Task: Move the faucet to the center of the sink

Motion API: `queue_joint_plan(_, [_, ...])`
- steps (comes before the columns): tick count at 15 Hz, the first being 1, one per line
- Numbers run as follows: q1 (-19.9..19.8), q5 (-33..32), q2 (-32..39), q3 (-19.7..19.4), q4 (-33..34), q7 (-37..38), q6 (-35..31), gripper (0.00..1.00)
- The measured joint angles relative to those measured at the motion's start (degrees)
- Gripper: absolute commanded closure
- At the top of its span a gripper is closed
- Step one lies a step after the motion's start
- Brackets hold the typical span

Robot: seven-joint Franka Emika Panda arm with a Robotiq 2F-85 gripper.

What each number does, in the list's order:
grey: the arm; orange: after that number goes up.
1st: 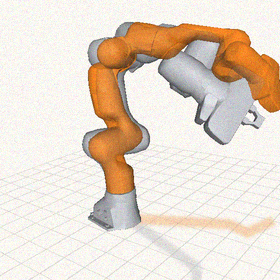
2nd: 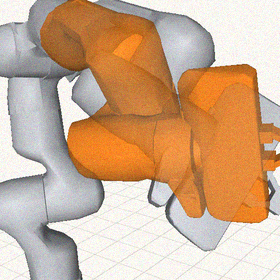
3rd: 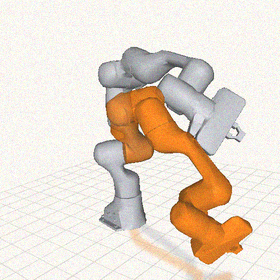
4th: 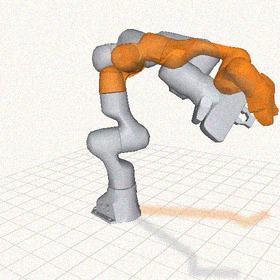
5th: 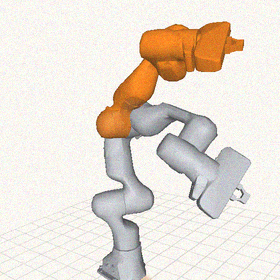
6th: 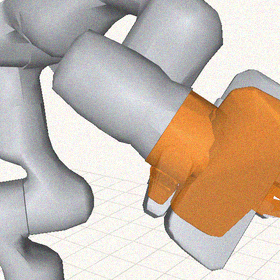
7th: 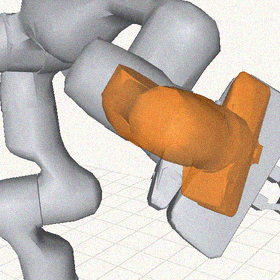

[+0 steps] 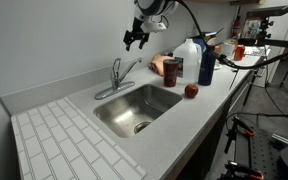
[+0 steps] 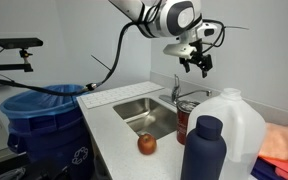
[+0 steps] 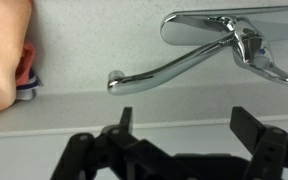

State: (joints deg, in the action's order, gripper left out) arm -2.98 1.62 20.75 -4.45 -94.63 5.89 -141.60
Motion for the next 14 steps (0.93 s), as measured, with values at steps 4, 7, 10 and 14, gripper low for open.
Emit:
queue_joint_plan(4, [0.02, -0.12, 4.82, 0.0, 5.74, 0.0, -0.46, 0.0])
queue_joint_plan(7, [0.02, -0.23, 8.28, -0.06, 8.9, 0.0, -0.46, 0.0])
queue_joint_plan(10, [0.02, -0.35, 11.59, -0.32, 11.5, 0.05, -0.42, 0.0])
queue_joint_plan(14, [0.02, -0.44, 15.66, -0.62, 14.39, 1.04, 0.16, 0.0])
